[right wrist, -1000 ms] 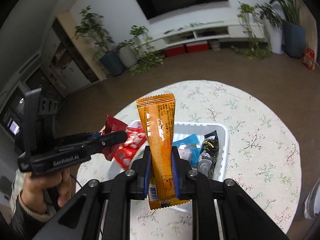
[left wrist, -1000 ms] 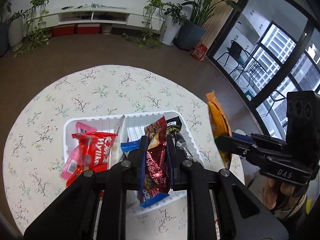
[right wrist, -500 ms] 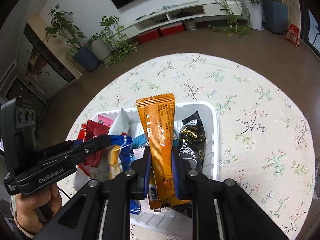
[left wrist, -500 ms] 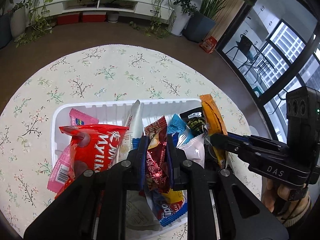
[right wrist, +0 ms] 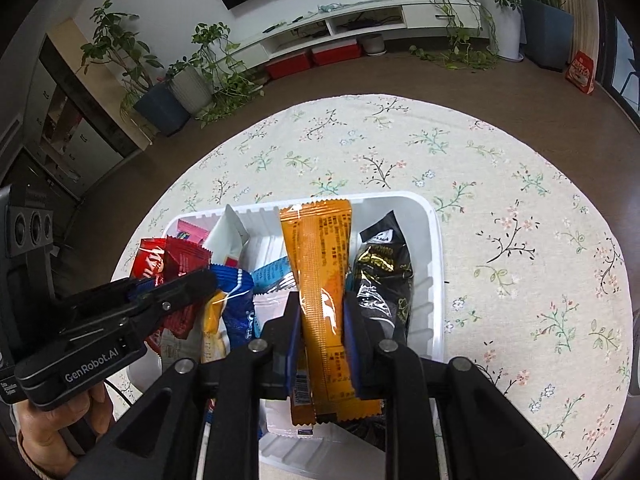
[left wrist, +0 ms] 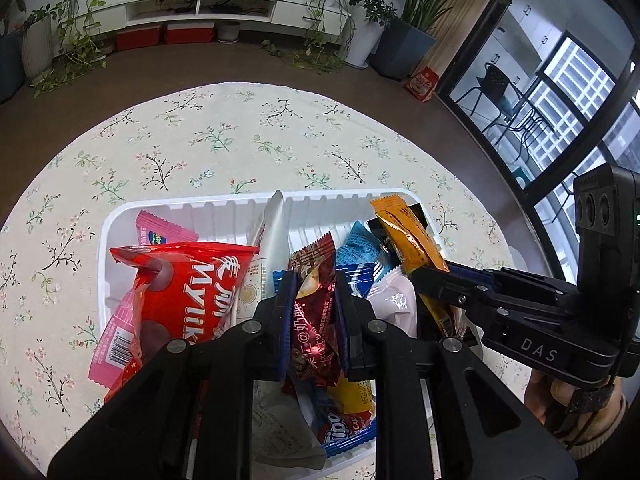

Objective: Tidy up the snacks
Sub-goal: 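Lower both packets into the tray and open both grippers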

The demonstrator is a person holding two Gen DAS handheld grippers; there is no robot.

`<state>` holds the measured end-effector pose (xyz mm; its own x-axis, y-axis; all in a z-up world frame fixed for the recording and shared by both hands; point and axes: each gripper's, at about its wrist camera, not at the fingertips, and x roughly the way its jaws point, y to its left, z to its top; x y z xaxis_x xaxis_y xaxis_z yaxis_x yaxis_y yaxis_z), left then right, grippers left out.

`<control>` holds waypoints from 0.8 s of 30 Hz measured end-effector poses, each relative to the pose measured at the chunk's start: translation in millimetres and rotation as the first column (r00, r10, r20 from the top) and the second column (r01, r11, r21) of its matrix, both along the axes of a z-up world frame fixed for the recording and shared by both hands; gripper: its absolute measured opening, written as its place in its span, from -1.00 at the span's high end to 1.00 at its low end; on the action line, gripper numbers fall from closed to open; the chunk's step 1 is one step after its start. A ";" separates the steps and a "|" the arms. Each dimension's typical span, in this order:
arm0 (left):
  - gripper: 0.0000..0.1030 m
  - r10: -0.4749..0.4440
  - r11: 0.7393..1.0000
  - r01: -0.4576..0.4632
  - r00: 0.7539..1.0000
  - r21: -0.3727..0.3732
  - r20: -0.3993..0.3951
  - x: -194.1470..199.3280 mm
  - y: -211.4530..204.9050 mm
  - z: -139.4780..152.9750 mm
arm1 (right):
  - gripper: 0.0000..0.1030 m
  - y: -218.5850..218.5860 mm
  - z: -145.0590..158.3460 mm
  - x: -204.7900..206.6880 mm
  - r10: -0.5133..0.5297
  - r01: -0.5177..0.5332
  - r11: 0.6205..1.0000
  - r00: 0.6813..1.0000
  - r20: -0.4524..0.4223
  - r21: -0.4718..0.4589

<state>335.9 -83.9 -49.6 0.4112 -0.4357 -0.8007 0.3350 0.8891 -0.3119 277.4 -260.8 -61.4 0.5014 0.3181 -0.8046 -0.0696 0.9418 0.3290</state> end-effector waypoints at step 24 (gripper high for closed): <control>0.48 0.017 0.999 -0.017 1.000 0.035 0.007 -0.2 -0.2 0.3 | 0.37 4.9 -1.2 -2.0 0.000 -0.001 1.000 1.000 -0.003 -0.027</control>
<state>335.7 -84.2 -49.3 0.4234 -0.4001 -0.8128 0.3213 0.9052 -0.2781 275.4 -255.9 -62.6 0.4985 0.2968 -0.8145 -0.0690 0.9502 0.3040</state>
